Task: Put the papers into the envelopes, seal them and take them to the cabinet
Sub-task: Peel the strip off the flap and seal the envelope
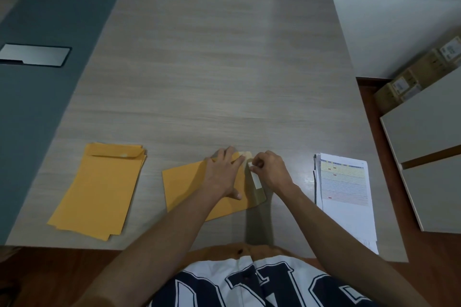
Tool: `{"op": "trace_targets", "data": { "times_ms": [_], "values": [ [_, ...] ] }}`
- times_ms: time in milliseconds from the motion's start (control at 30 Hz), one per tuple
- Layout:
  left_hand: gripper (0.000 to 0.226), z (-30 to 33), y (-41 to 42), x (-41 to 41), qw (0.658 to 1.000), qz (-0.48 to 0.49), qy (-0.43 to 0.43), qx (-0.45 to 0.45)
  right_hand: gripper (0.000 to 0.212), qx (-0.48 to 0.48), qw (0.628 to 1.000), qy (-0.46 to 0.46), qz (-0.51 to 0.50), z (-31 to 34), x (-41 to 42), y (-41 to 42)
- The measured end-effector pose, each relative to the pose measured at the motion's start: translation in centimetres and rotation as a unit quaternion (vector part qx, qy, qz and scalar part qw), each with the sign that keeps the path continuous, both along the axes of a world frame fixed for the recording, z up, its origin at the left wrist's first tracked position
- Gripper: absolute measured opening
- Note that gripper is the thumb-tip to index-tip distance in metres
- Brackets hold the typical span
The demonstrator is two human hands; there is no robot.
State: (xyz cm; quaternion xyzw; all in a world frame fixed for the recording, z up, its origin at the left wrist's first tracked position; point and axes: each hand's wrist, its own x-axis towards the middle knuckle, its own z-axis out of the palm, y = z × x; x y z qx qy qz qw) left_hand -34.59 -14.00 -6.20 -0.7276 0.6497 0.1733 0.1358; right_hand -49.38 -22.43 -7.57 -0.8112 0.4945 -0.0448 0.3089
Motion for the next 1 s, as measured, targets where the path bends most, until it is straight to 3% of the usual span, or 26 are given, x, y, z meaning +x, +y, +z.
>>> {"op": "trace_targets", "data": {
  "times_ms": [333,1000],
  "values": [
    [0.118,-0.8,-0.2,0.2,1.000,-0.001,0.000,0.002,0.019,-0.043,0.999,-0.018,0.018,-0.8,-0.4,0.4],
    [0.120,-1.5,-0.3,0.3,1.000,-0.002,0.003,-0.004,0.017,-0.044,0.997,-0.065,-0.027,-1.4,-0.6,0.9]
  ]
}}
